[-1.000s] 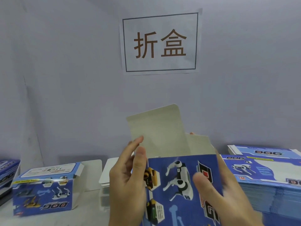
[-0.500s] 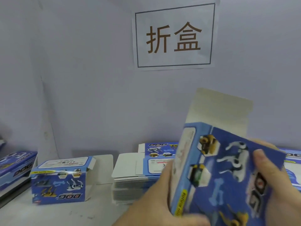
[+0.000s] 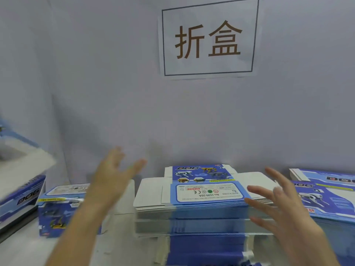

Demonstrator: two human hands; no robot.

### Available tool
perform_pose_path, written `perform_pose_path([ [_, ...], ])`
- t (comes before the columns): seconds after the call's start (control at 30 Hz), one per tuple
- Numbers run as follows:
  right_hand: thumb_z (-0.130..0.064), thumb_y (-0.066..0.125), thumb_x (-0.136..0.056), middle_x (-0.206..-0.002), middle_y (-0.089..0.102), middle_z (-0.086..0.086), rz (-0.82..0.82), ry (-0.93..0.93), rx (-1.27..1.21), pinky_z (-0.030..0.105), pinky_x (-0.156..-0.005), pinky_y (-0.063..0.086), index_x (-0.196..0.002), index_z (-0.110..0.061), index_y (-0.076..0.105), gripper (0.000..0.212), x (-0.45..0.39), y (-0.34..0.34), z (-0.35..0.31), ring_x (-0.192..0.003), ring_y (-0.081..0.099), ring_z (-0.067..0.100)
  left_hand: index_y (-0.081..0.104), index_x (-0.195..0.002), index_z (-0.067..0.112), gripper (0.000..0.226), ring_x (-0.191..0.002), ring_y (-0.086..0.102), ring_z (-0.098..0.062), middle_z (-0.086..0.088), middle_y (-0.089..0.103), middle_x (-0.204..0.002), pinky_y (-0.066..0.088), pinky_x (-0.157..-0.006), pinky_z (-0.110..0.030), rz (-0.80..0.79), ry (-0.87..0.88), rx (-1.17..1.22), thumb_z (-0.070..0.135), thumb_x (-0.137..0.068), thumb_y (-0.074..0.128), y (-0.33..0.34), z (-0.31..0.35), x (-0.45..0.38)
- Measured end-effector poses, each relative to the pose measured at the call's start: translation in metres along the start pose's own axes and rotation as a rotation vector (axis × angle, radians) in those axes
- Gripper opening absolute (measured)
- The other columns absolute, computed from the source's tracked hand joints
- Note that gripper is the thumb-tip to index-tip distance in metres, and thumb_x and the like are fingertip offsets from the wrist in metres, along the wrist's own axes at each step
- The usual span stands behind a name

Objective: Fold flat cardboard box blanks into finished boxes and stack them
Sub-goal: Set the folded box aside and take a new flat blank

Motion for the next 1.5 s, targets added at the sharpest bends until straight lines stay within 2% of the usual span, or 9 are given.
perform_pose_path([
  [0.07,-0.041,0.062,-0.088,-0.104,0.073,-0.004,-0.032,-0.080,0.155,0.042,-0.079,0.050,-0.106,-0.050,0.068,0.021,0.002,0.000,0.004,-0.096,0.071,0.020,0.053,-0.135,0.039,0.066,-0.135,0.043,-0.007,0.030,0.043,-0.143,0.037,-0.105,-0.020,-0.156,0.190,-0.235,0.062,-0.076,0.067,0.042,-0.009,0.021],
  [0.2,-0.036,0.067,-0.079,-0.096,0.071,-0.014,-0.056,-0.162,0.325,0.035,-0.075,0.050,-0.099,-0.051,0.068,0.025,0.000,-0.001,0.016,-0.089,0.070,0.010,0.010,-0.156,0.043,0.074,-0.154,-0.002,-0.011,0.021,0.000,-0.165,-0.004,-0.123,-0.043,-0.388,0.251,-0.812,0.063,-0.095,0.047,0.108,-0.030,0.044],
  [0.67,-0.016,0.062,-0.097,-0.072,0.075,-0.002,-0.077,-0.047,0.500,0.022,-0.066,0.052,-0.083,-0.024,0.076,0.022,-0.010,-0.001,0.046,-0.067,0.071,0.010,0.051,-0.132,0.045,0.035,-0.098,0.057,-0.015,0.012,0.065,-0.112,0.047,-0.076,-0.028,-0.191,0.484,-0.951,0.049,-0.105,0.029,0.086,0.024,0.062],
  [0.8,-0.019,0.058,-0.099,-0.077,0.076,-0.003,-0.020,-0.090,0.366,0.017,-0.060,0.051,-0.093,-0.025,0.077,0.021,-0.009,0.000,0.039,-0.069,0.072,0.011,0.063,-0.096,0.019,0.048,-0.046,0.040,-0.007,0.012,0.039,-0.052,0.026,-0.041,-0.025,0.235,0.587,-0.591,0.046,-0.101,0.024,0.070,0.060,0.059],
  [0.93,-0.045,0.057,-0.088,-0.099,0.074,-0.016,0.097,-0.213,0.189,0.031,-0.081,0.053,-0.112,-0.038,0.067,0.027,-0.005,-0.001,0.023,-0.089,0.071,0.003,0.045,-0.069,0.018,0.038,-0.046,0.049,0.003,0.011,0.038,-0.044,0.035,-0.044,-0.004,0.408,0.565,-0.017,0.038,-0.102,0.040,0.053,0.082,0.075],
  [1.1,-0.032,0.058,-0.094,-0.107,0.065,-0.037,0.072,-0.254,0.010,0.006,-0.081,0.048,-0.122,-0.045,0.056,0.031,0.002,-0.016,0.009,-0.099,0.056,-0.025,0.063,-0.078,0.021,0.044,-0.048,0.059,-0.015,-0.003,0.068,-0.061,0.047,-0.049,-0.025,0.004,0.114,0.246,0.054,-0.093,0.038,0.070,0.044,0.084],
  [1.2,-0.039,0.067,-0.078,-0.098,0.076,-0.014,0.012,-0.210,-0.070,0.013,-0.060,0.056,-0.109,-0.044,0.069,0.031,0.002,-0.030,0.006,-0.084,0.072,-0.004,0.077,-0.077,0.027,0.033,-0.069,0.073,-0.019,-0.012,0.076,-0.080,0.055,-0.056,-0.025,-0.247,-0.066,0.424,0.026,-0.100,0.054,0.080,0.024,0.083],
  [1.33,-0.025,0.070,-0.071,-0.107,0.077,0.008,-0.319,-0.040,0.002,0.036,-0.068,0.062,-0.110,-0.041,0.072,0.042,0.003,-0.030,0.009,-0.093,0.075,0.028,0.070,-0.093,0.031,0.039,-0.081,0.071,-0.029,-0.011,0.074,-0.091,0.055,-0.073,-0.045,-0.199,-0.085,0.509,0.059,-0.067,0.074,0.074,0.014,0.077],
  [1.5,-0.054,0.072,-0.083,-0.109,0.074,-0.015,-0.316,-0.181,0.098,0.025,-0.074,0.061,-0.110,-0.055,0.059,0.029,0.007,-0.012,0.002,-0.096,0.073,0.007,0.064,-0.093,0.053,0.034,-0.082,0.069,0.005,0.024,0.072,-0.092,0.053,-0.049,-0.014,-0.058,0.072,0.466,0.065,-0.062,0.063,0.081,0.032,0.085],
])
Point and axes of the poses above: each hand's wrist, its own x-axis away from the middle knuckle, its own y-axis out of the palm, z = x × y, the point moved 4 cm from there along -x, towards the middle knuckle
